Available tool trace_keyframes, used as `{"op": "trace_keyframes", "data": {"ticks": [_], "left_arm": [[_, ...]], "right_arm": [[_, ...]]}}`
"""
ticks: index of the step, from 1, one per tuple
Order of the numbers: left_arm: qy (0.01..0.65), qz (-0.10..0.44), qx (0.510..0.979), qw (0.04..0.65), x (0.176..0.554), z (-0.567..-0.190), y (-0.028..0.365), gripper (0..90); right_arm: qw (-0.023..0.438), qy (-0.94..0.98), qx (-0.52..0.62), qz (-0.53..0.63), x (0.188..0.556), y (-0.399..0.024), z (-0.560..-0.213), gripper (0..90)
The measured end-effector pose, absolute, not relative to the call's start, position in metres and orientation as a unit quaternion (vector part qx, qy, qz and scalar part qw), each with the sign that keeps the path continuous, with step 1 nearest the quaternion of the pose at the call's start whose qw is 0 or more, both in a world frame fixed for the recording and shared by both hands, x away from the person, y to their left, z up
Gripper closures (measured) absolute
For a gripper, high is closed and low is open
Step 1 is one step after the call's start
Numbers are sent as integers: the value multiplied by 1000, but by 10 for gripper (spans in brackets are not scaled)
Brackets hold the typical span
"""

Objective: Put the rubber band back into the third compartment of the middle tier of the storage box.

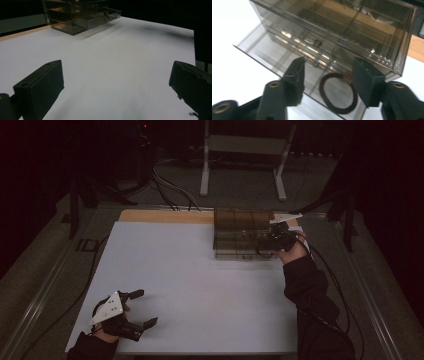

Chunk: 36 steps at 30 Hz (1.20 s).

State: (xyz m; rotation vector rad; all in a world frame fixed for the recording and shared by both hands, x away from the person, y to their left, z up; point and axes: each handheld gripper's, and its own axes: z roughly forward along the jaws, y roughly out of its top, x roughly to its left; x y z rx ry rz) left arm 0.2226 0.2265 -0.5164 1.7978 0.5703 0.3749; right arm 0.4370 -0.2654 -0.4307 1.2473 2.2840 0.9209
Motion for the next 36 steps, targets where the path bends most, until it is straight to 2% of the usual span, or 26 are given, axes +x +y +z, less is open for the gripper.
{"op": "trace_keyframes", "data": {"ticks": [5,7,8,11,17,22,36], "left_arm": [[244,159,766,573,223,-516,226,3],[244,158,766,574,224,-516,226,3],[244,158,766,573,224,-516,225,3],[245,157,766,574,226,-516,224,4],[245,153,765,575,227,-516,222,3],[245,154,766,574,227,-517,222,3],[244,156,764,577,222,-516,226,3]], "right_arm": [[194,807,439,345,430,-260,-424,316],[195,805,439,347,429,-259,-423,304],[197,803,438,354,427,-257,-421,241],[196,800,435,365,423,-254,-419,144],[197,796,416,394,416,-250,-416,33],[202,793,403,410,410,-248,-408,0],[212,788,371,443,386,-237,-395,0]]}}
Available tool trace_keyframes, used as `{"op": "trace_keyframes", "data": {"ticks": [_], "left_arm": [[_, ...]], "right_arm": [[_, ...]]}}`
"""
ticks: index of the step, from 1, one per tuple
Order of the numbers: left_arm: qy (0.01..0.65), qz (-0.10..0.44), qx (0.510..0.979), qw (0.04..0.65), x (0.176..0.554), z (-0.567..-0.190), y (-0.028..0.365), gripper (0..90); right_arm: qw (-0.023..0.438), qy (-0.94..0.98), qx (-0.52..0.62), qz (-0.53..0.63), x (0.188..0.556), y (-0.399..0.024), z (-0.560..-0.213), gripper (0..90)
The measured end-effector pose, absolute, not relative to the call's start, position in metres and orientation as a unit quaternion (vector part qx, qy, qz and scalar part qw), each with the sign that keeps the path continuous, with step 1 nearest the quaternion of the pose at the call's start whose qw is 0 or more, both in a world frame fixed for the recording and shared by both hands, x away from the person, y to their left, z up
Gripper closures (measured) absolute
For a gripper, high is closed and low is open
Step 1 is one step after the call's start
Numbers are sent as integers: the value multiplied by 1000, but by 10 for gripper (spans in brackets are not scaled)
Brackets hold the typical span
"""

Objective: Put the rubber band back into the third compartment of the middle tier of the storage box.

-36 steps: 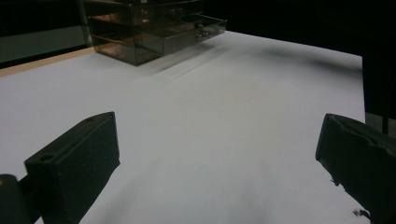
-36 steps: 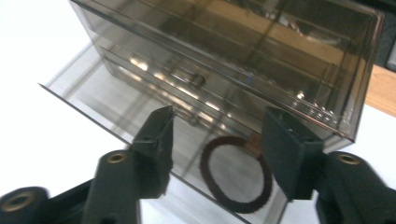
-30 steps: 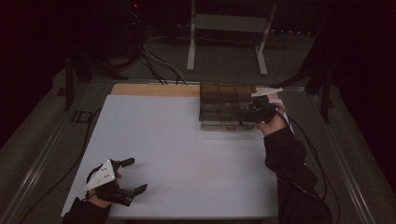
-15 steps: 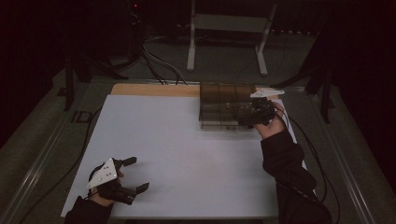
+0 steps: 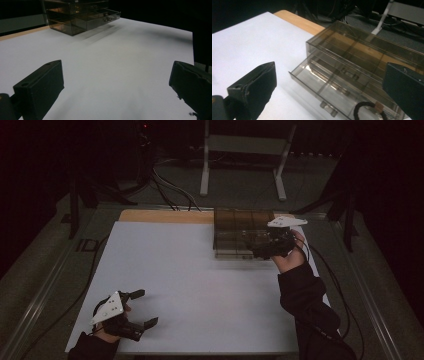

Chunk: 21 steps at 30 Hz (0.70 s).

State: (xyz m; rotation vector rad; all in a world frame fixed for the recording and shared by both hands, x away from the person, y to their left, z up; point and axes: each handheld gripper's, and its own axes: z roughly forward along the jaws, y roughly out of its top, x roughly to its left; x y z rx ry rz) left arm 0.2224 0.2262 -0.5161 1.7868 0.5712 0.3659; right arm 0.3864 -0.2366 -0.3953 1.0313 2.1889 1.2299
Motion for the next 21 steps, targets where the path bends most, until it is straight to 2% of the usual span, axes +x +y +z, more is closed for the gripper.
{"op": "trace_keyframes", "data": {"ticks": [21], "left_arm": [[242,157,764,577,222,-515,226,3]], "right_arm": [[205,790,357,454,348,-241,-437,0]]}}
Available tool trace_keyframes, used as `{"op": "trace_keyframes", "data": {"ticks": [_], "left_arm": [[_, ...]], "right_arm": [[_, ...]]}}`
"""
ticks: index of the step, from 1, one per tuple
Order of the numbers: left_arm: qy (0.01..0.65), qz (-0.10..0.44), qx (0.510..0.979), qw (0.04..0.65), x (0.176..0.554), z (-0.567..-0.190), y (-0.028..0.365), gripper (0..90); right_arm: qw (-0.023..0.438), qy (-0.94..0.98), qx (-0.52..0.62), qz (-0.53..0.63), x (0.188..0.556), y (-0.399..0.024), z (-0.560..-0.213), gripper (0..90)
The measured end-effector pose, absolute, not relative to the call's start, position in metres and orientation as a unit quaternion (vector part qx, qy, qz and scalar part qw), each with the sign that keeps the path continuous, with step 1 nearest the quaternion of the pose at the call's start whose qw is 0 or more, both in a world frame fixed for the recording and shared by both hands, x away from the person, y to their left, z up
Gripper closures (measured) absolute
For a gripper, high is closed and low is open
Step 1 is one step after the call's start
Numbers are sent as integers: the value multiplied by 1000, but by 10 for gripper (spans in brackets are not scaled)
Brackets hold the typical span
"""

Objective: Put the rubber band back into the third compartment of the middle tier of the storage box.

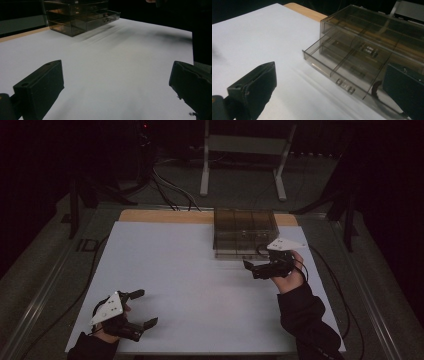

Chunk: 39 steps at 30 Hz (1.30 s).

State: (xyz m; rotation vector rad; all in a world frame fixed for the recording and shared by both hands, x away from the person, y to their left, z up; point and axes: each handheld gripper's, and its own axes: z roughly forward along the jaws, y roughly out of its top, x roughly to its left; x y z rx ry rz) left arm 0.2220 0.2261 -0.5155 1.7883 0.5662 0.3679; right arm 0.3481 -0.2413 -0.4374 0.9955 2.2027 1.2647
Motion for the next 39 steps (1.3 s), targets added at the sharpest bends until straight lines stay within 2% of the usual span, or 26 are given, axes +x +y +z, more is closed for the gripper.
{"op": "trace_keyframes", "data": {"ticks": [25,39], "left_arm": [[238,157,767,574,221,-516,225,3],[236,158,768,574,220,-515,225,3]], "right_arm": [[173,796,353,460,297,-266,-509,0],[171,793,370,452,264,-293,-524,0]]}}
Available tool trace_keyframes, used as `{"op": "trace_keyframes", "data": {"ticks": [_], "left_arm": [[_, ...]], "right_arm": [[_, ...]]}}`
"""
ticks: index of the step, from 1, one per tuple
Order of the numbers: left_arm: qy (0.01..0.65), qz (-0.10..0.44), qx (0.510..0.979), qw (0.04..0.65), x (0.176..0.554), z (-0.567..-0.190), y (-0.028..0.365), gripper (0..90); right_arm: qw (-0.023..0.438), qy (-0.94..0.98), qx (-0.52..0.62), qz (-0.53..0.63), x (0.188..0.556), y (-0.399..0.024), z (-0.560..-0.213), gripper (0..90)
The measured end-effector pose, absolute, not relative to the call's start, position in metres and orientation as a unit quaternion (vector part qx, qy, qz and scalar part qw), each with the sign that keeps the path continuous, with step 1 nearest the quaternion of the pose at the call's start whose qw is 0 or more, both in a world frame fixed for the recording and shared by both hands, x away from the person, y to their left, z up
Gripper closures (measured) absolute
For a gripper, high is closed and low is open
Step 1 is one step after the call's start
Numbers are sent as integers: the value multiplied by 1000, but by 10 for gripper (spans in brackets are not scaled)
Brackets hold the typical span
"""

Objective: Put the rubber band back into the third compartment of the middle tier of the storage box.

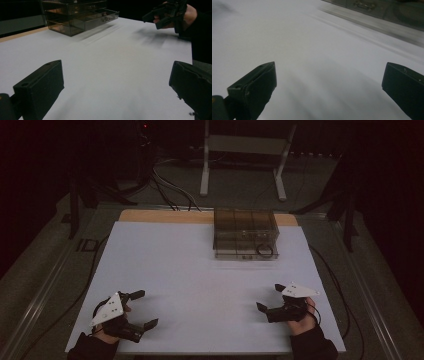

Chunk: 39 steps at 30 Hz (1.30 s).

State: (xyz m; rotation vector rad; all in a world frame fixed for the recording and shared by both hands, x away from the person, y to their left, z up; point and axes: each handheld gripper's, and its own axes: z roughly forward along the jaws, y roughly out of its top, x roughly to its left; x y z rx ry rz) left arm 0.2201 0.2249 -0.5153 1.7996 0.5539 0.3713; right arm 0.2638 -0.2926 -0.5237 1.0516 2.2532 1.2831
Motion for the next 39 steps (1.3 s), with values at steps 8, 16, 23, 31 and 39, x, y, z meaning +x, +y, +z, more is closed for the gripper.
{"op": "trace_keyframes", "data": {"ticks": [8,16,23,31,39], "left_arm": [[236,157,768,574,220,-516,224,3],[236,156,768,574,220,-516,224,3],[236,155,769,573,220,-517,224,3],[237,153,769,573,221,-517,223,3],[238,152,769,573,220,-518,223,4]], "right_arm": [[179,783,391,448,246,-318,-528,0],[185,766,417,452,239,-337,-534,0],[187,767,408,458,244,-330,-534,0],[179,769,401,464,248,-324,-535,0],[180,771,397,464,247,-322,-535,0]]}}
